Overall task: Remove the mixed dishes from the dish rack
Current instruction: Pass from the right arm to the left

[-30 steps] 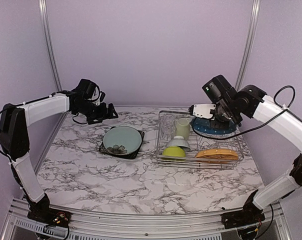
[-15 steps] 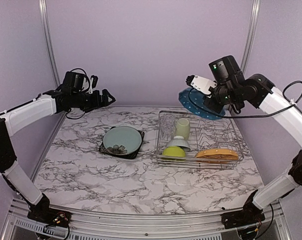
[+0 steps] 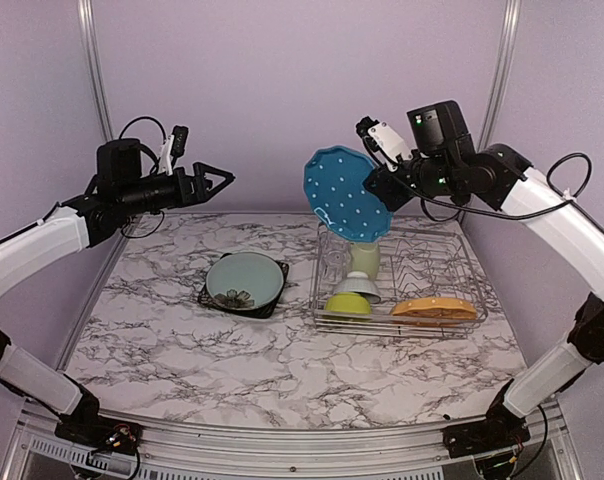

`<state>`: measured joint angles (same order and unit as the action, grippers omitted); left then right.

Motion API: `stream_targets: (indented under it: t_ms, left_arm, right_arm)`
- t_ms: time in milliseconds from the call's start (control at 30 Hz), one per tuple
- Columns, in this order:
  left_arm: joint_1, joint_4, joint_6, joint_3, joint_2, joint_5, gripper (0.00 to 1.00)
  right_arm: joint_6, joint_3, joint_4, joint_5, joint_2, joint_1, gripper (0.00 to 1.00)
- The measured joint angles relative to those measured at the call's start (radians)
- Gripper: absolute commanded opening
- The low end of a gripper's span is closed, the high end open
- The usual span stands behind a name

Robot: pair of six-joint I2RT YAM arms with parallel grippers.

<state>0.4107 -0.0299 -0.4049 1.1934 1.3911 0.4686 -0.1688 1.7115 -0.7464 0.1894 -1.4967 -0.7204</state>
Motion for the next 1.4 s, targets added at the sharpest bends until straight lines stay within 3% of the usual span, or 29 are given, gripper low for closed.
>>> stream_targets:
  t_ms: [233,600,1400]
  left_arm:
    - [0.050,-0.004,-0.001,0.000,0.003,0.088,0.97]
    - [0.102,-0.011,-0.071,0.000,0.068,0.126,0.79]
    - [0.153,-0.129,-0.243,0.003,0.175,0.145,0.33]
  right_arm:
    - [0.186,-0.064,0.151,-0.175,0.001,0.015,0.00]
    - [0.382,-0.204,0.305,-0.346,0.018,0.041,0.00]
    - [0.491,-0.257,0.439,-0.477,0.057,0.046,0.00]
